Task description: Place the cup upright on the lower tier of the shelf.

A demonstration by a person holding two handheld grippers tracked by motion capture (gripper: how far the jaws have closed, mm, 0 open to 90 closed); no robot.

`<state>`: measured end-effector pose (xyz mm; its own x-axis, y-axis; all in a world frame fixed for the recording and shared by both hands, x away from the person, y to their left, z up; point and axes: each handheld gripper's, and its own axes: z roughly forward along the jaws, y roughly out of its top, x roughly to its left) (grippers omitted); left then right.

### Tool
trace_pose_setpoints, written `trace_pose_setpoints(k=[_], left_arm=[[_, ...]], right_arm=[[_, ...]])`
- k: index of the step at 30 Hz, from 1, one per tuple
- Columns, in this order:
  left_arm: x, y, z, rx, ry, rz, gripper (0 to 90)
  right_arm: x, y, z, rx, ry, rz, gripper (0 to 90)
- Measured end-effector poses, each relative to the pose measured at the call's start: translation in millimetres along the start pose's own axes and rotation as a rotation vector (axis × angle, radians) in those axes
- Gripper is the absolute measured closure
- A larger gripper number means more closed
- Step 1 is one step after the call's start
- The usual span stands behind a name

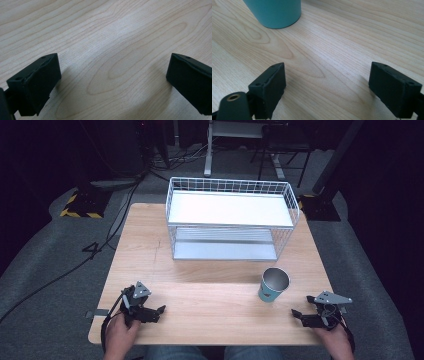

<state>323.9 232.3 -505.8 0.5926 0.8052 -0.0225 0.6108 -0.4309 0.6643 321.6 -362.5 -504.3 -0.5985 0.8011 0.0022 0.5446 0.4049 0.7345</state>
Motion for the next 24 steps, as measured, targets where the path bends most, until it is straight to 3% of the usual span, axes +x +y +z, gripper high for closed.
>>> trace_pose_setpoints(k=[10,24], left_arm=[[0.1,0.1,0.0,0.0,0.001,0.001,0.2],[-0.5,3.6,2.7,0.004,0.011,-0.013,0.1]], right_arm=[[5.8,4.3,-7.8,-0.007,0.011,-0.003,15.8],[36.2,27.6,-15.5,-0.043,0.073,-0.067,15.4]])
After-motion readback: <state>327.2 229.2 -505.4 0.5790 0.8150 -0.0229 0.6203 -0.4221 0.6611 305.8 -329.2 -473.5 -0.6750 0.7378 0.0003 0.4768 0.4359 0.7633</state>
